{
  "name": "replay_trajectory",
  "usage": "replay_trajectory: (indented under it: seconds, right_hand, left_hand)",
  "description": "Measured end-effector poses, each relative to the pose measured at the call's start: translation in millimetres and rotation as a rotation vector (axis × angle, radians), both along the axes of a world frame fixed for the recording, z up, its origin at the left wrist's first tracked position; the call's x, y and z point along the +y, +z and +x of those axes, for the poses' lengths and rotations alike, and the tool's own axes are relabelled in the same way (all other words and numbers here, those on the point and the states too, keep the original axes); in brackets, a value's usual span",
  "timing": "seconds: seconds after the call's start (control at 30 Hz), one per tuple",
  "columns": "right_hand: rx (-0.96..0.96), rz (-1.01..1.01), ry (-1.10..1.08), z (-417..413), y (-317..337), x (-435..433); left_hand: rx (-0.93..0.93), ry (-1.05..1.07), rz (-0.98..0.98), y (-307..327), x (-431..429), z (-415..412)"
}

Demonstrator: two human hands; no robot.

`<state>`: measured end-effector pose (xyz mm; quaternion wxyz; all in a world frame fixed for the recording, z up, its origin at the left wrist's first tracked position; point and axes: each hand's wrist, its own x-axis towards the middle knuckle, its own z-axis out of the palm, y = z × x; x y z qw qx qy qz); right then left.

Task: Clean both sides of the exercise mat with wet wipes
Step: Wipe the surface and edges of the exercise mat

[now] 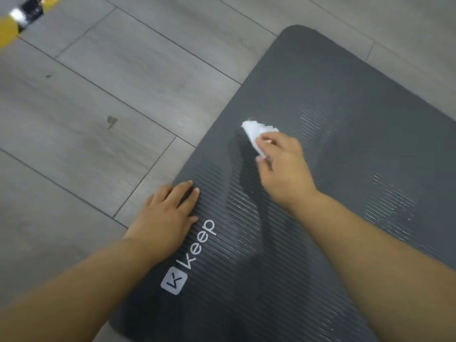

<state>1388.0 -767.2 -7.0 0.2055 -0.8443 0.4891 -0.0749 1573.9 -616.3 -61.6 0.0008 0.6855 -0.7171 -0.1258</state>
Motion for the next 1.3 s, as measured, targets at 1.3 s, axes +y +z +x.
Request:
replay_trajectory:
  seconds: [1.3]
  right_hand:
    - [0.291, -0.003, -0.281, 44.3, -60.1, -69.3]
  left_hand:
    - [0.17, -0.098, -0.002, -3.4, 39.5, 52.1]
